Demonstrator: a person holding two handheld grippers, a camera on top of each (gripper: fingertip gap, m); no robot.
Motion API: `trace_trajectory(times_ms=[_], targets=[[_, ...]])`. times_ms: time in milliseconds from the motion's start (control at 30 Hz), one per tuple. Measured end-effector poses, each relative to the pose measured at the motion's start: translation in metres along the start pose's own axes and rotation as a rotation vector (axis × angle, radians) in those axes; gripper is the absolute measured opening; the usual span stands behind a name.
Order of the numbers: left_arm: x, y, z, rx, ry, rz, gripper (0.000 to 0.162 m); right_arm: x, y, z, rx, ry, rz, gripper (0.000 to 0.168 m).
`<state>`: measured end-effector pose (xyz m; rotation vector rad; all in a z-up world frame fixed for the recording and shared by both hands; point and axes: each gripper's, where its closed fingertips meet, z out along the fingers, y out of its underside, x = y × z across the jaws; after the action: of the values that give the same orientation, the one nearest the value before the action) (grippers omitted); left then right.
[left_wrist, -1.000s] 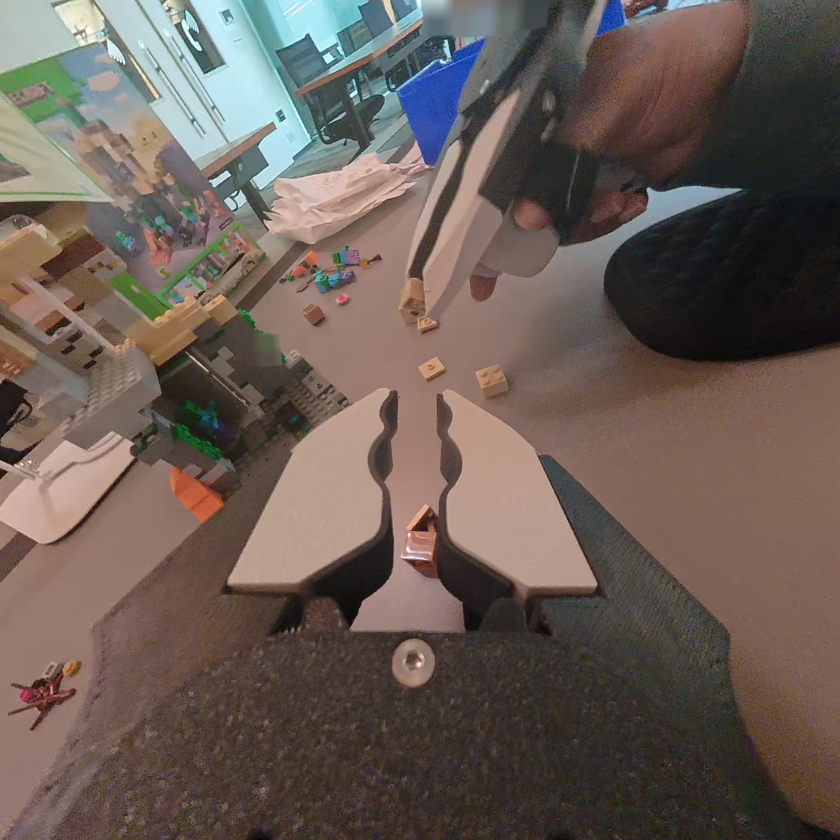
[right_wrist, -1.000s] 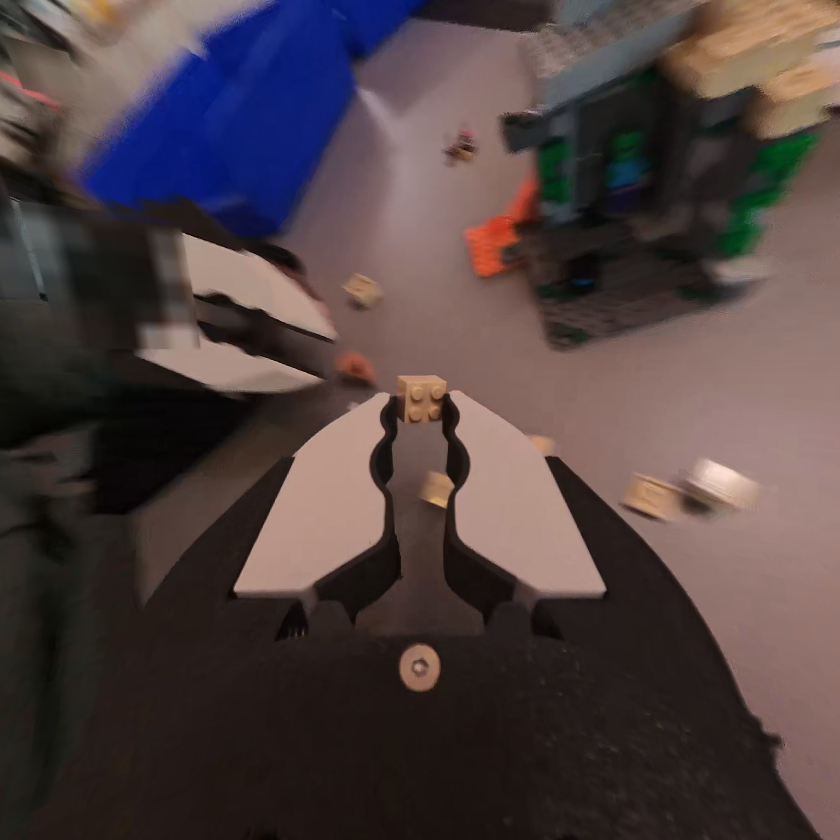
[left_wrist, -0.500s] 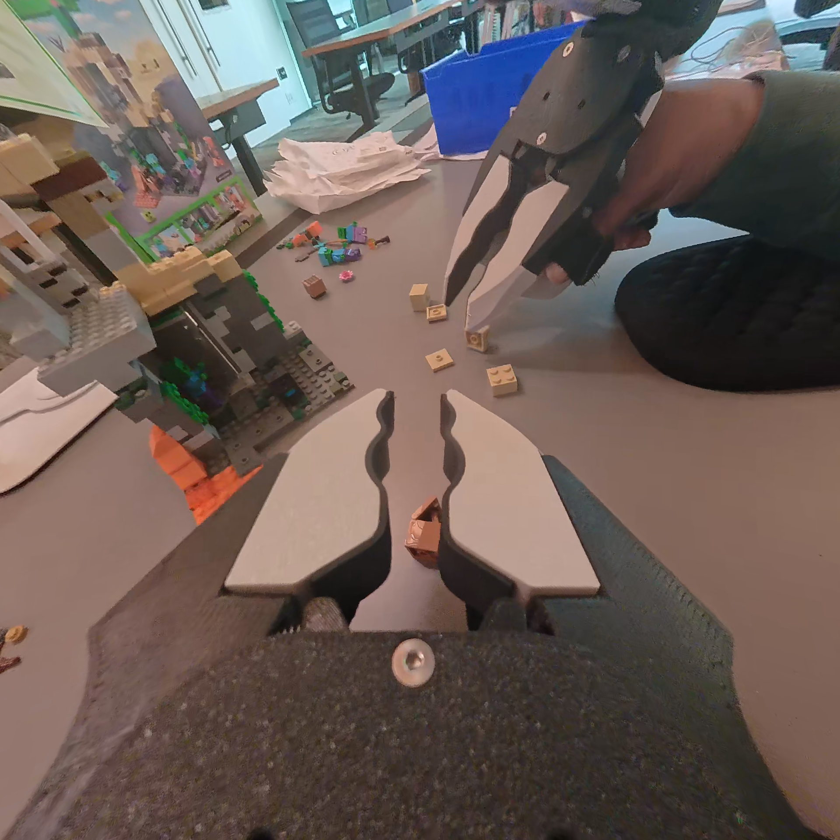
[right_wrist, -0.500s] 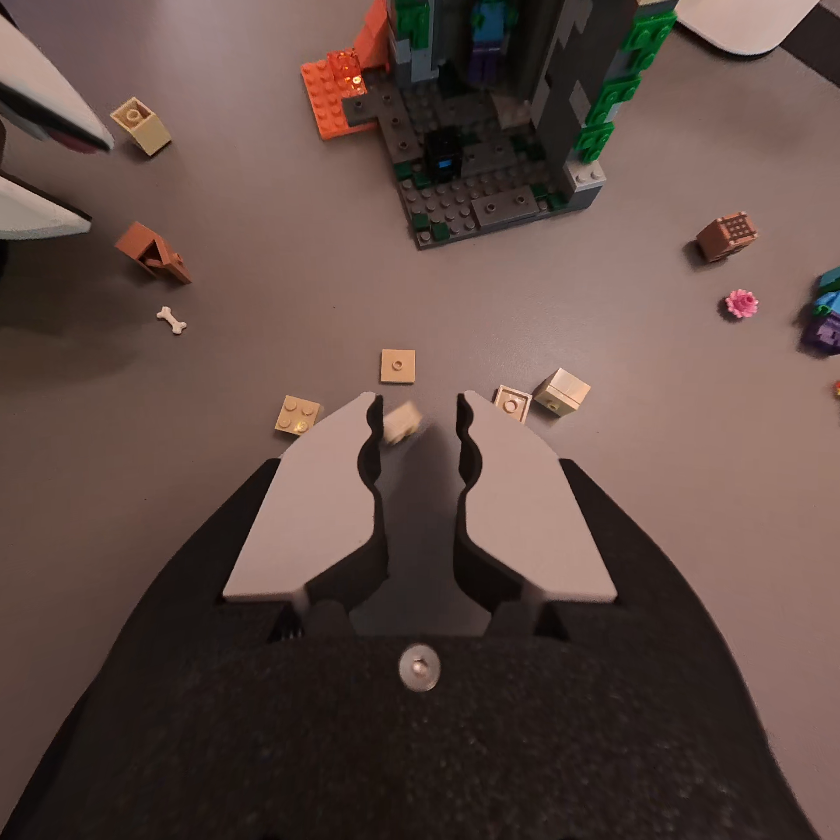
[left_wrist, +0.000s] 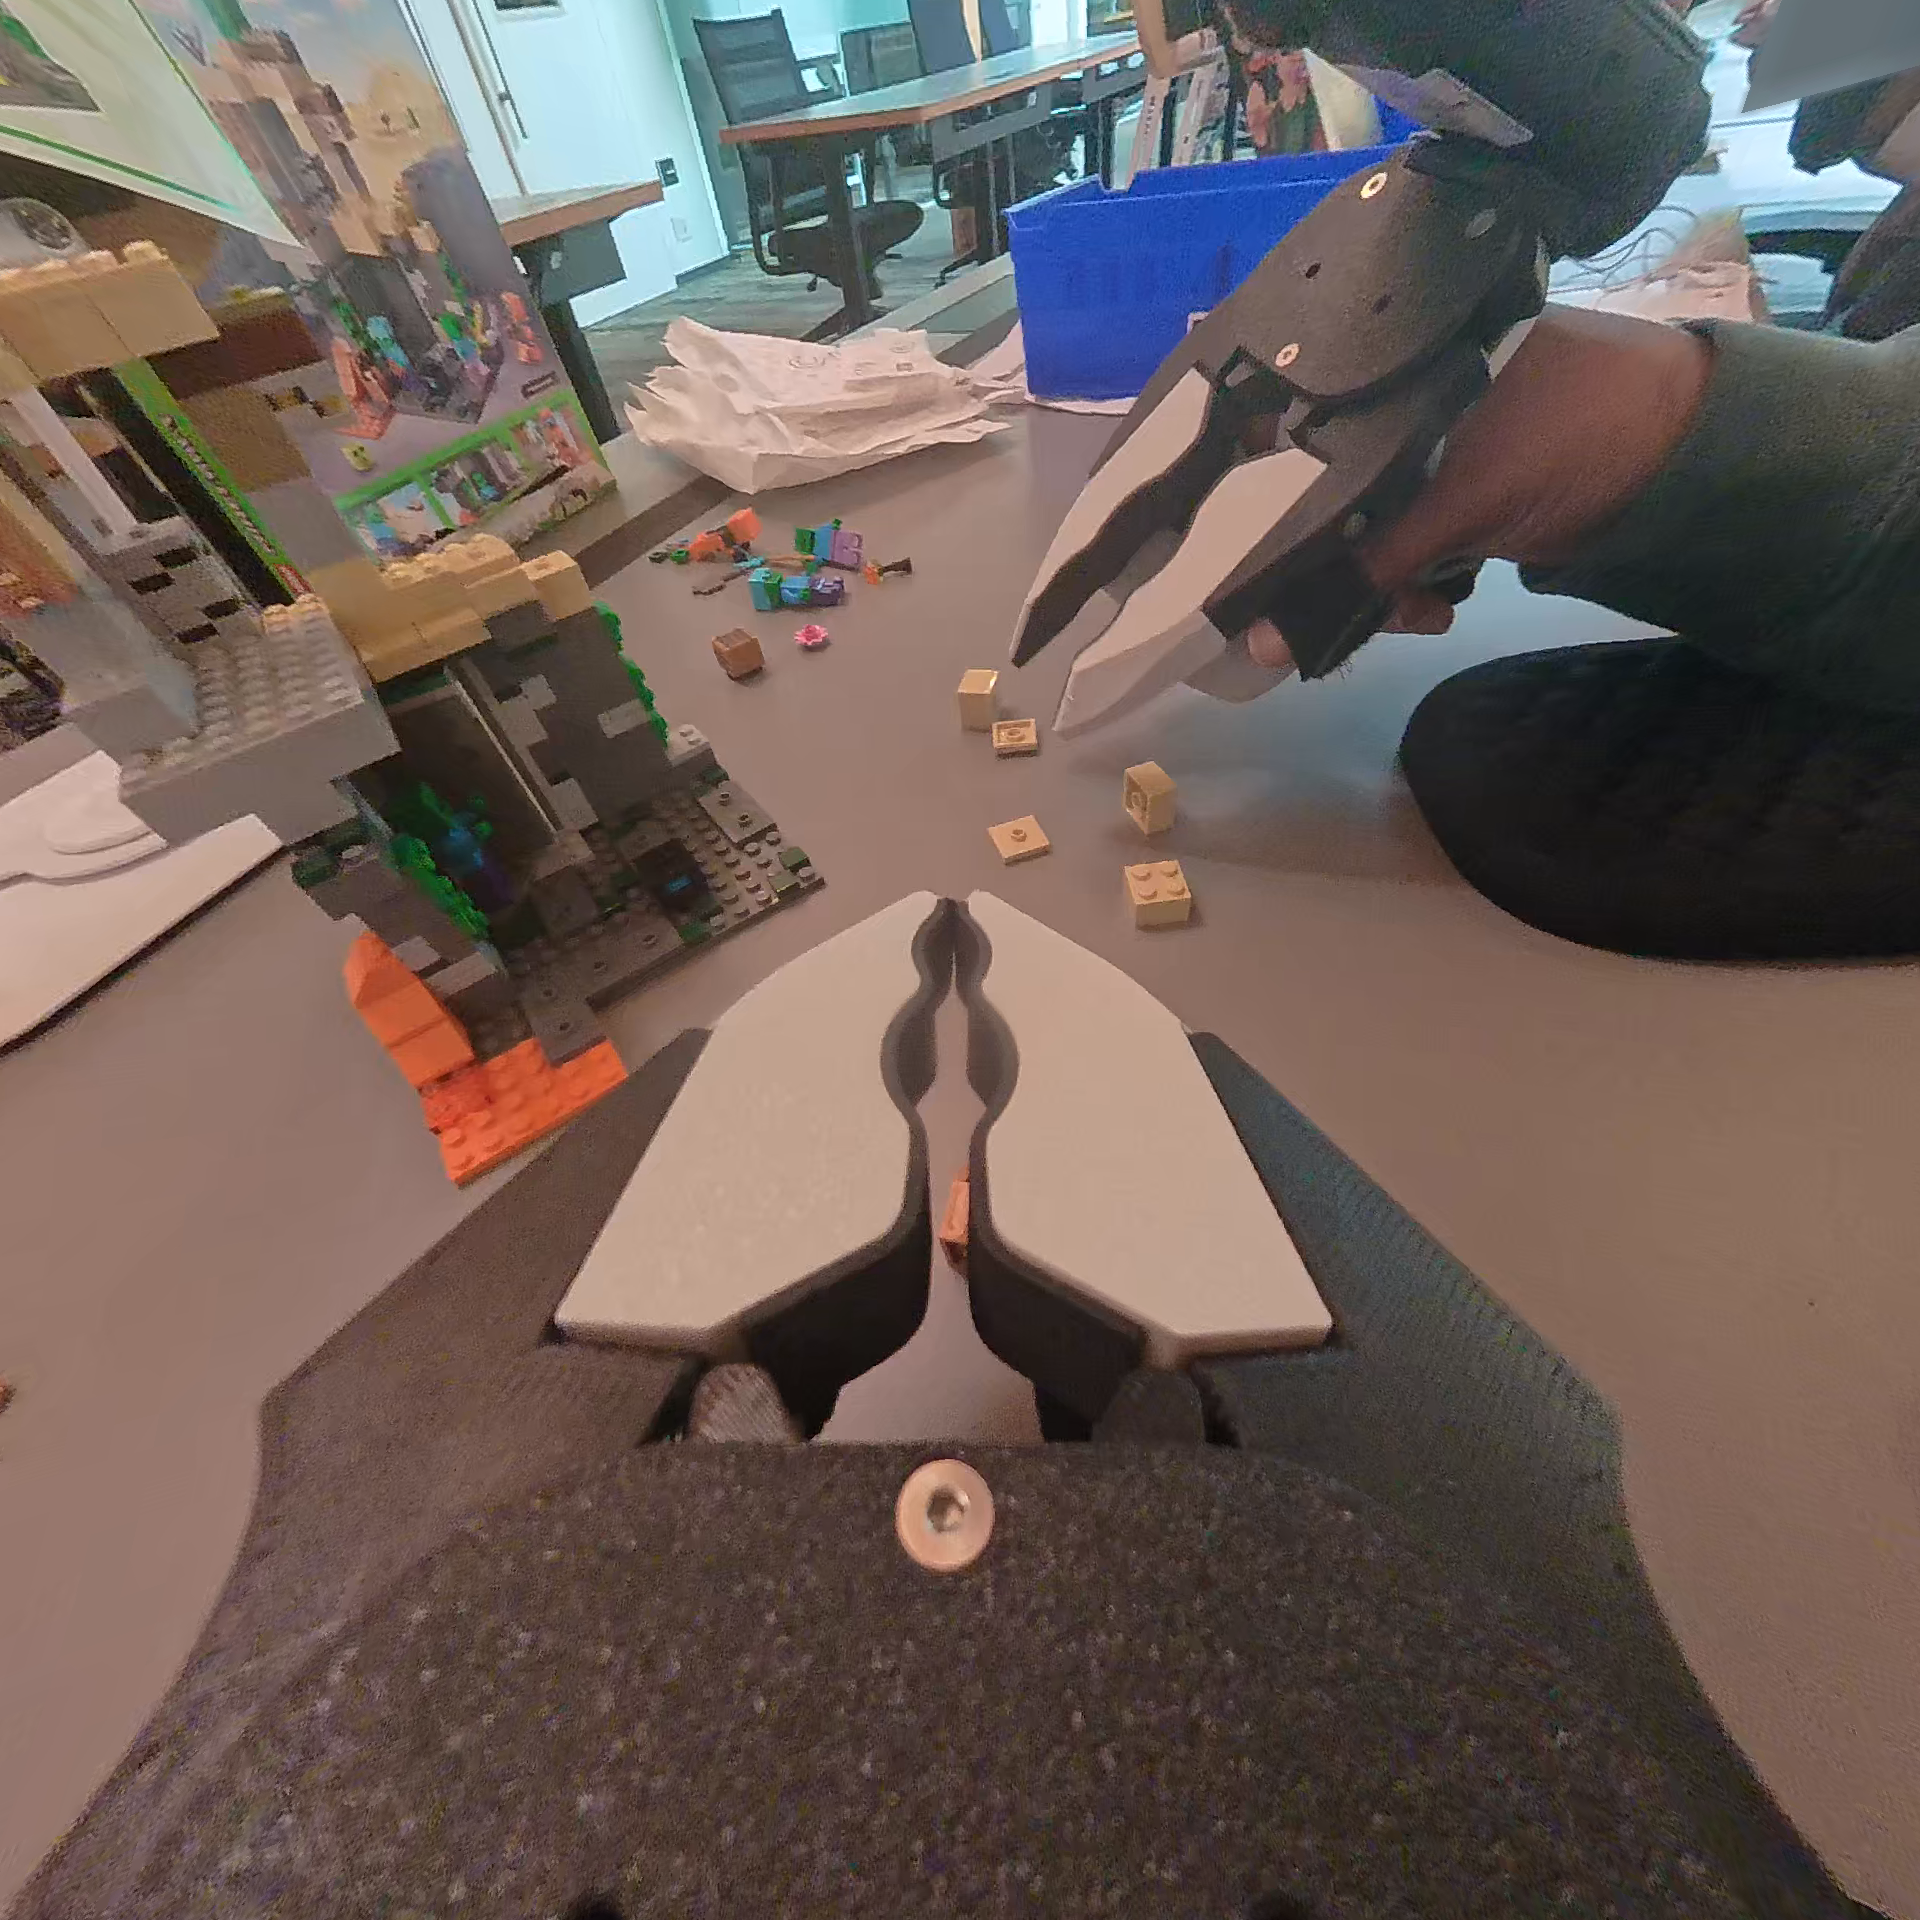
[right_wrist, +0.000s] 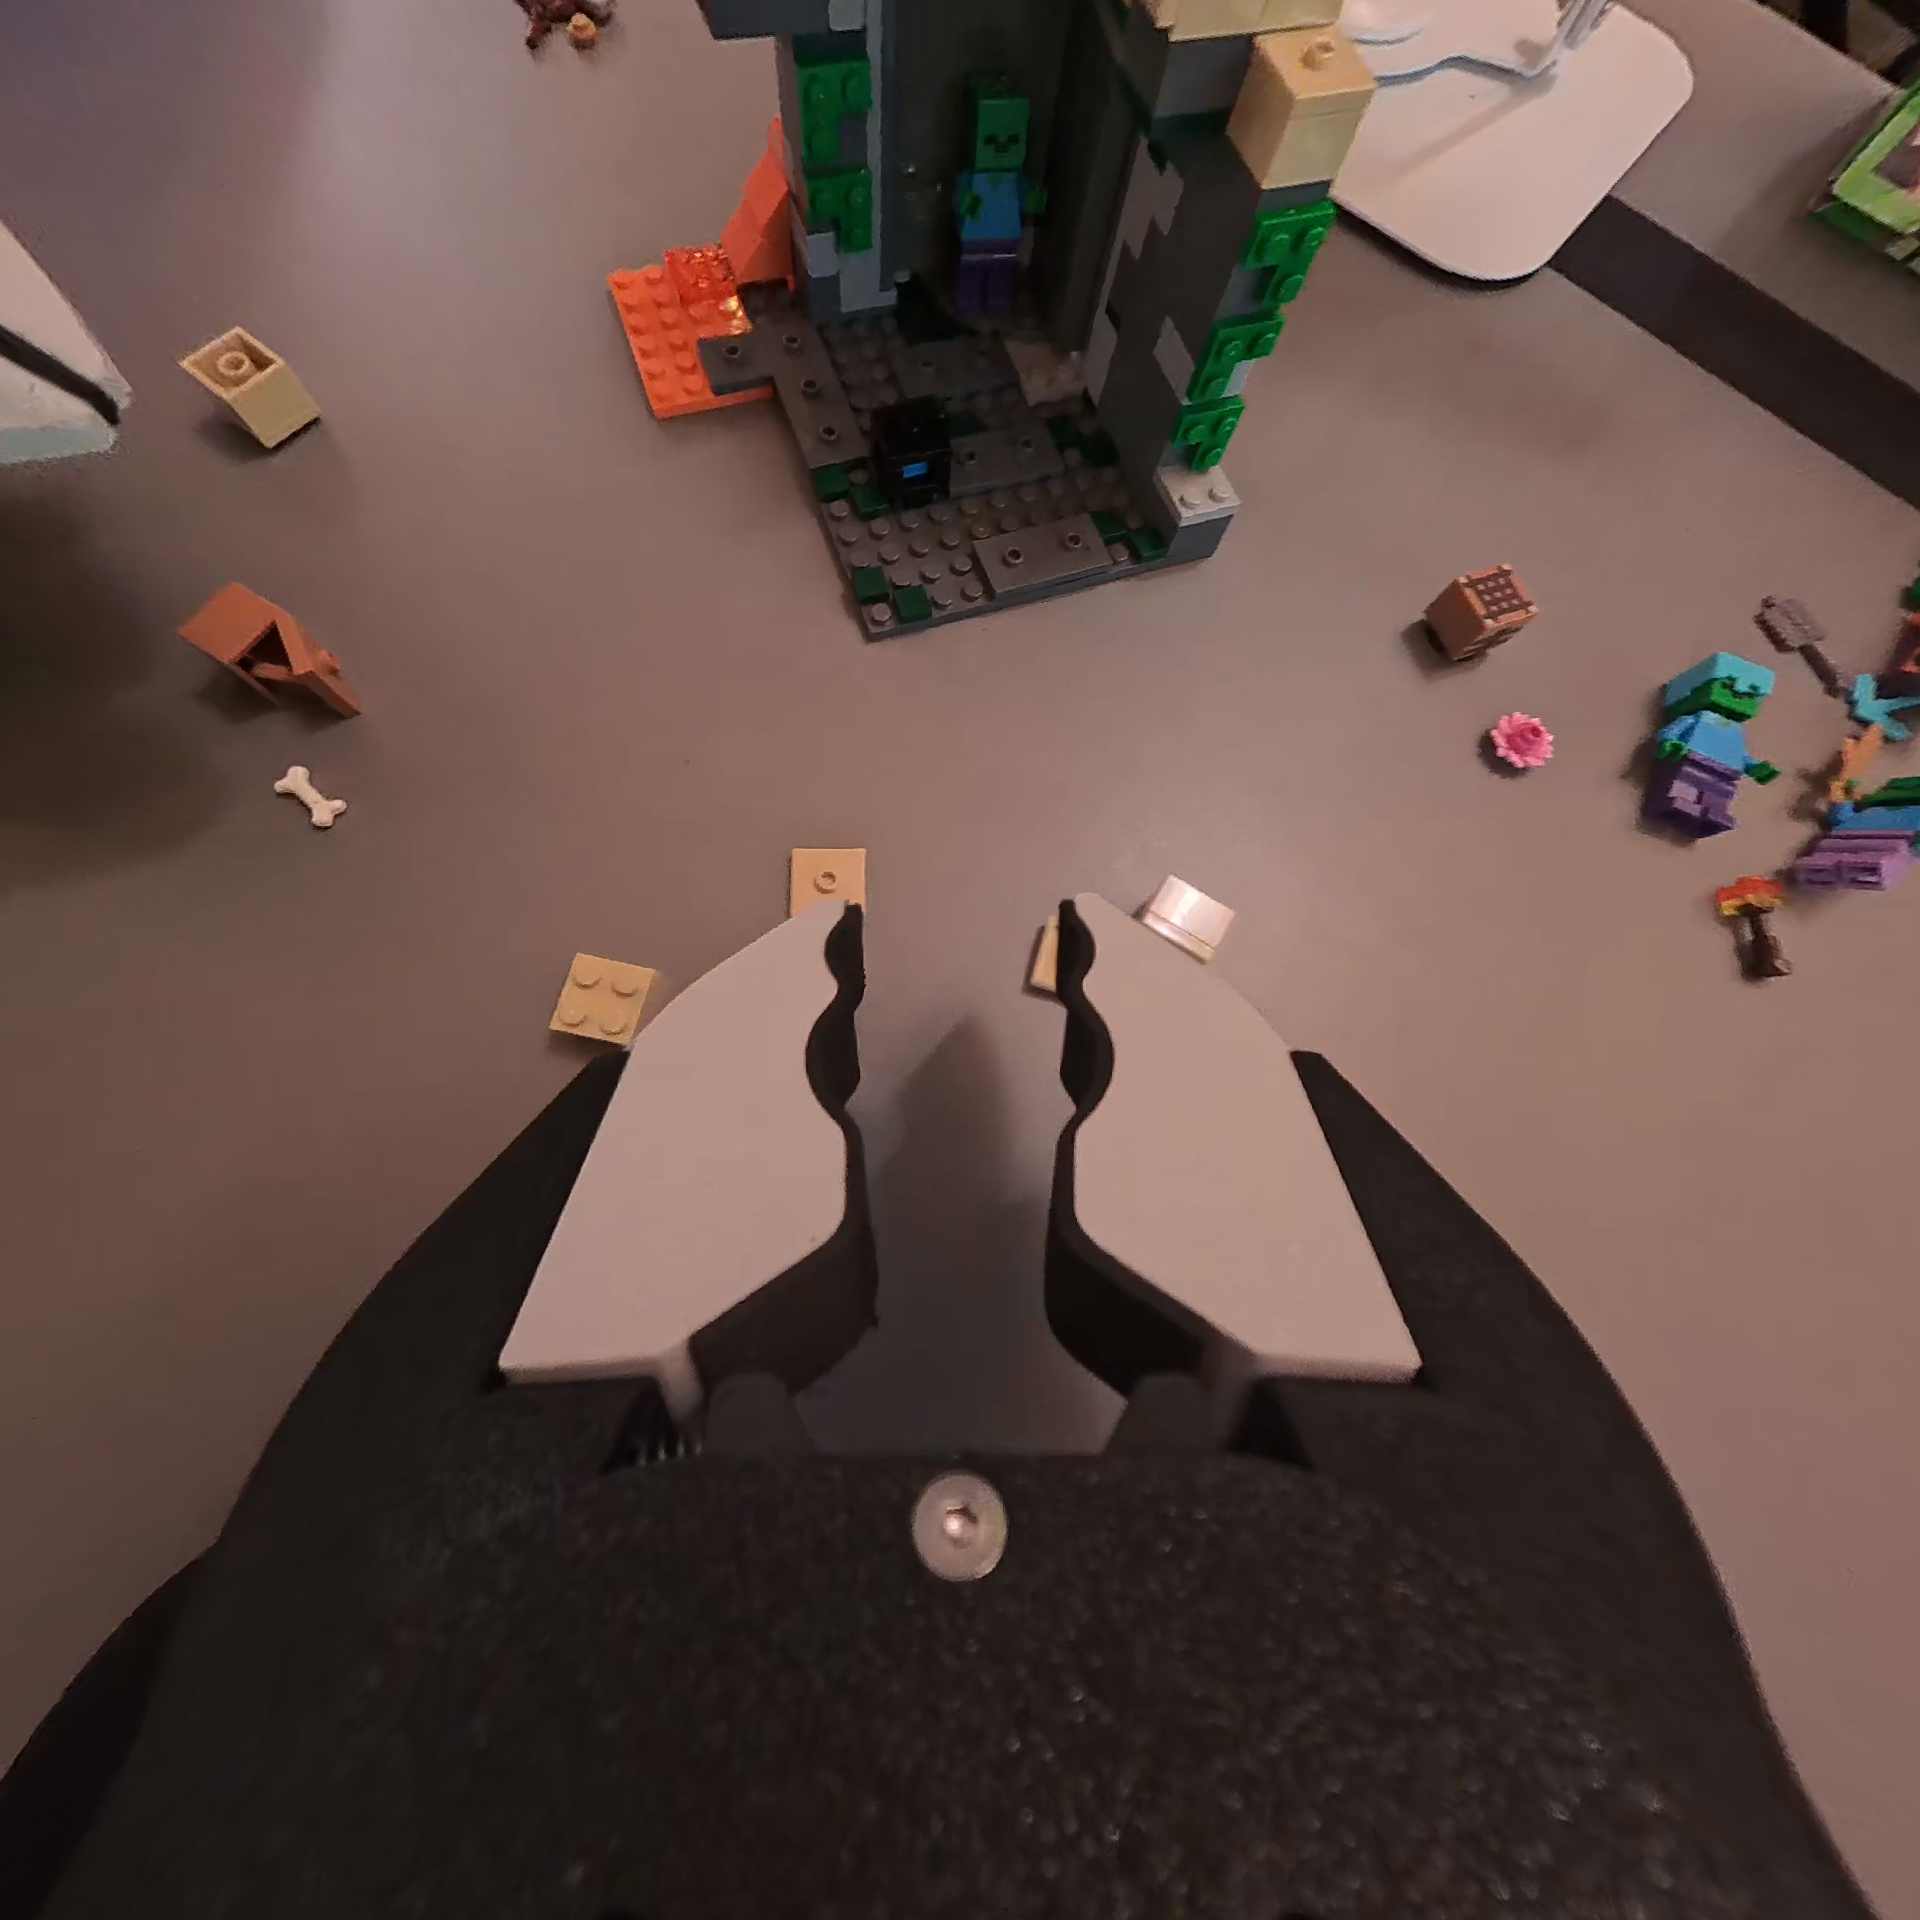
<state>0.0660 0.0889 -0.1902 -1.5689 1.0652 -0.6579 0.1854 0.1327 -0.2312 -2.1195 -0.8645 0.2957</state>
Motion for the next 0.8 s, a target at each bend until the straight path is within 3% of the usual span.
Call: trace_trajectory(times_ms=[800], targets=[[-0.002,0.007,0.004,-0.036,-0.020,0.016,0.001,0.023,-0.012,-0.013,0.122,0.095,0.068,0.049]])
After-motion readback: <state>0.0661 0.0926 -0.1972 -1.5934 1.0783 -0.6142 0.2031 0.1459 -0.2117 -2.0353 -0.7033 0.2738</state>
